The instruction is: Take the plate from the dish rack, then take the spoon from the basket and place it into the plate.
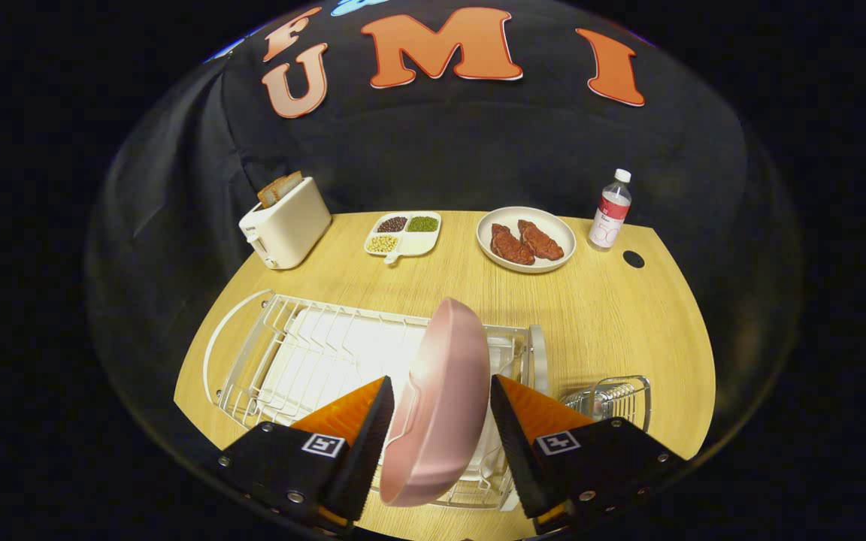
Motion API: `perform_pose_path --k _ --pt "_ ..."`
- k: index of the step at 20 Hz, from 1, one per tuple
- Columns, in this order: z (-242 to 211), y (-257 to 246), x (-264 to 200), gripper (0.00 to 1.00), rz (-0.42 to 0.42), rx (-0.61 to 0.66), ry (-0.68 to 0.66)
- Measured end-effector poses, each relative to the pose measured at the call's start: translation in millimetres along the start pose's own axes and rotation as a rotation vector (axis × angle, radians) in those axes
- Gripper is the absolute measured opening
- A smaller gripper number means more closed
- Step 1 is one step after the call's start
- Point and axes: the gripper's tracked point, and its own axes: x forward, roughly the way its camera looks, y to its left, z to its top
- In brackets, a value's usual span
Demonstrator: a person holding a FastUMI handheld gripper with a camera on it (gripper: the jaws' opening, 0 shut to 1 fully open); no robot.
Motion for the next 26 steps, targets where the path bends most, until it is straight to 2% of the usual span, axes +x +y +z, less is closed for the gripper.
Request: perform_pose_path --k 1,3,4,8,13,20,26 --pt "-6 2 6 0.74 0.009 0.027 0.027" --pt "-19 10 14 0.6 0.043 0.086 0.103" --pt "-24 7 22 0.52 0.028 0.106 0.122" --pt "-11 -6 12 0.41 -0.038 0.131 0.094" --pt "1 -11 5 0.36 -0.109 0.11 0.065" --pt "11 -14 -3 0.36 -0.168 0.087 0.04" --pt "24 -26 -34 0.34 -0.158 0.141 -0.028"
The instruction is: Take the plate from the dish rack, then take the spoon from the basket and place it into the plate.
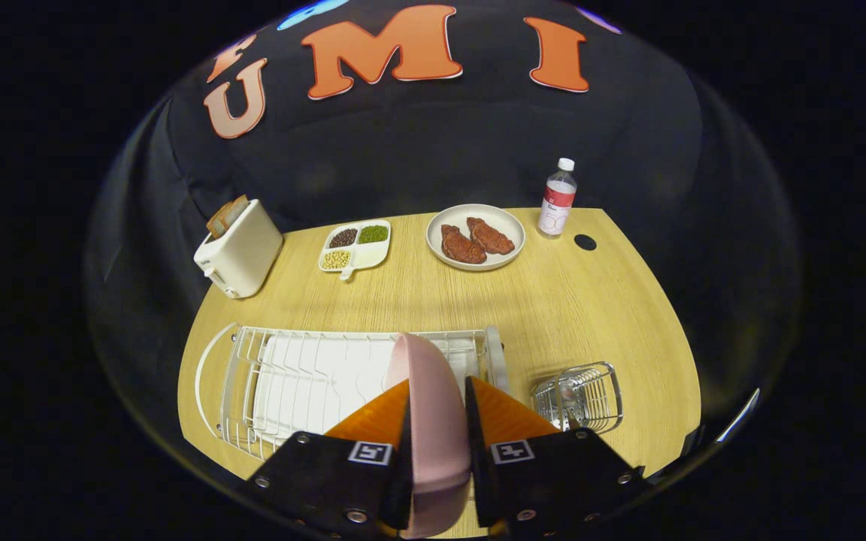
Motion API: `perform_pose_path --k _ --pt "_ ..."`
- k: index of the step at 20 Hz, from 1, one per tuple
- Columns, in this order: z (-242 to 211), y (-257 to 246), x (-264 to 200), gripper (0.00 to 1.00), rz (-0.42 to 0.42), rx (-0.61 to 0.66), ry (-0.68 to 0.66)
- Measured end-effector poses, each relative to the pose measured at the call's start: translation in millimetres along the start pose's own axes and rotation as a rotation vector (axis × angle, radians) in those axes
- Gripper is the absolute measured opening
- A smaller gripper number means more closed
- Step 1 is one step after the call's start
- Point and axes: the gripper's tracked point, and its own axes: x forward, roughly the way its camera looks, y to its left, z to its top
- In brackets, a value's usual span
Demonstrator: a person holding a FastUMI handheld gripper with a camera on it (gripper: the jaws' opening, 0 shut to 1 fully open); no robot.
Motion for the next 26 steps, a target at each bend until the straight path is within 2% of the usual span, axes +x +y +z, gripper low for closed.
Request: perform_pose_path --k 1,3,7,13,20,26 --pt "3 -5 2 0.3 -0.007 -0.007 -0.029" --pt "-18 -11 6 0.24 -0.013 -0.049 0.013" --pt "-18 -8 3 0.23 0.032 -0.055 -0.011" --pt "-12 -7 -38 0.22 0.141 0.018 -0.076" --pt "-58 -23 -72 0.22 0.209 0.025 -0.093" --pt "-118 -29 -72 0.22 0.259 0.049 -0.048"
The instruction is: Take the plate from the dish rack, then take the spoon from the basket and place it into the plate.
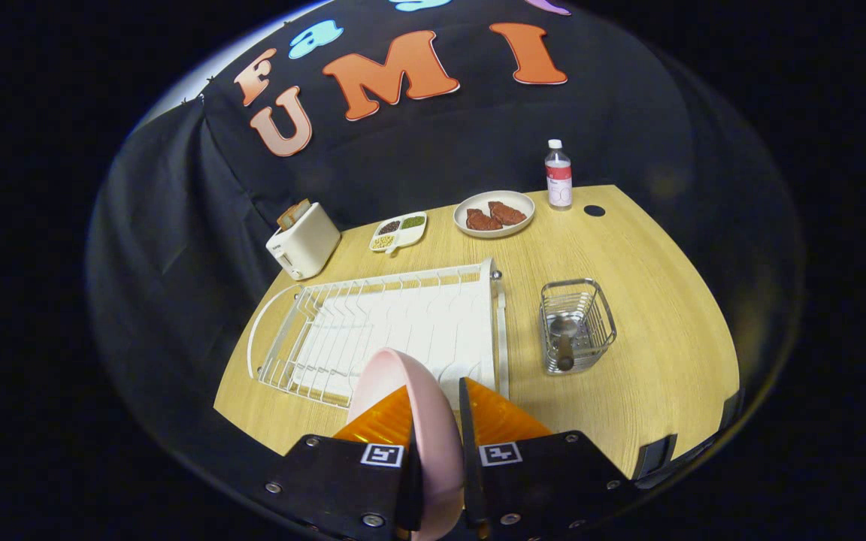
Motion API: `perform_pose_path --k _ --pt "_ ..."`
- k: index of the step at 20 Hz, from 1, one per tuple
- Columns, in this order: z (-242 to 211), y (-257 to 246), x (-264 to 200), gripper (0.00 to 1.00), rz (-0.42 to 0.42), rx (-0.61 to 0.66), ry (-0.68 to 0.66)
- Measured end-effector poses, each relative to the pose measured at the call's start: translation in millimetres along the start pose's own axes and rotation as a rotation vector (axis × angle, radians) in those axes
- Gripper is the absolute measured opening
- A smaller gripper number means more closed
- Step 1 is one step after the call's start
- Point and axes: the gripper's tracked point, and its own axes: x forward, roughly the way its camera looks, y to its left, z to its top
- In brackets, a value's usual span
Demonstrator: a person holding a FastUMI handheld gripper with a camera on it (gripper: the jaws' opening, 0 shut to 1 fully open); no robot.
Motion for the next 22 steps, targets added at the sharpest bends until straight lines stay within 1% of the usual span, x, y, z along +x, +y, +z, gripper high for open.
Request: perform_pose_path --k 9,16,22 --pt "-57 -13 5 0.22 0.046 0.028 0.012" --pt "-96 -27 30 0.22 0.063 0.068 0.025" --pt "-113 -15 47 0.22 0.15 0.143 0.003"
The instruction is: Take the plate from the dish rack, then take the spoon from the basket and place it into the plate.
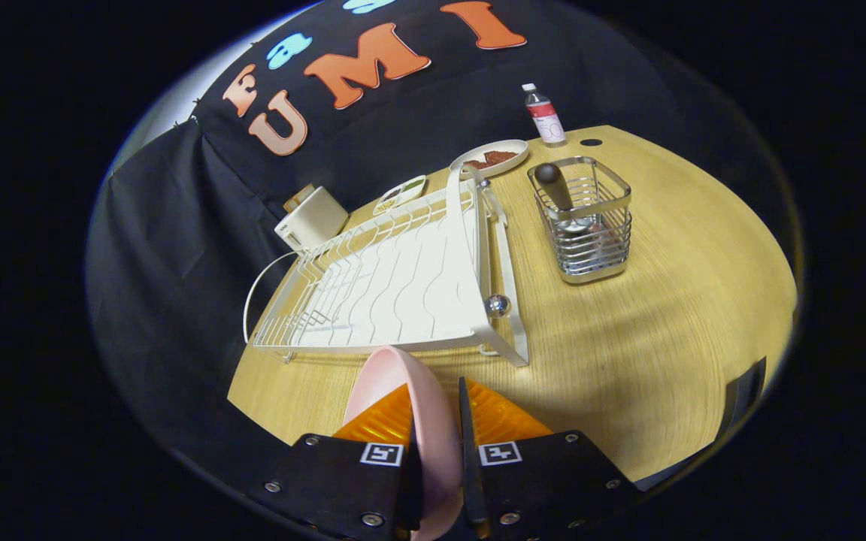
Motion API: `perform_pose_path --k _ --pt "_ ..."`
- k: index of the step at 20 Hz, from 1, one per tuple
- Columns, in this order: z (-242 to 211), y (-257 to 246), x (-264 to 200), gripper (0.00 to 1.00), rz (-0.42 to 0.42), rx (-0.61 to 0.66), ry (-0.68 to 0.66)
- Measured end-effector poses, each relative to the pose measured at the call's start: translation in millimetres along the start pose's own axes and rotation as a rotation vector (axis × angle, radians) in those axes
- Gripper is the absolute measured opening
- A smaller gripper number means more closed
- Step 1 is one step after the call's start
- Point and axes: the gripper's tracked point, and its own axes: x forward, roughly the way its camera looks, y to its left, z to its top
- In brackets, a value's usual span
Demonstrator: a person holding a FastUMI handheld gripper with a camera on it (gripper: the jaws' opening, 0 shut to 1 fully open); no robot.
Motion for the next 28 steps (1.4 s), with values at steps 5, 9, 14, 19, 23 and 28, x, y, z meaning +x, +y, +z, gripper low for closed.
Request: perform_pose_path --k 5,9,14,19,23,28 --pt "-15 -6 18 0.23 0.0 0.023 0.002" --pt "-10 -23 24 0.28 -0.097 -0.027 -0.047" --pt "1 -32 9 0.43 -0.13 -0.085 -0.111" --pt "59 -44 -35 0.66 -0.19 -0.115 -0.35" --pt "108 -44 -46 0.7 -0.206 -0.134 -0.538" --pt "137 -67 -21 0.7 -0.32 -0.198 -0.579"
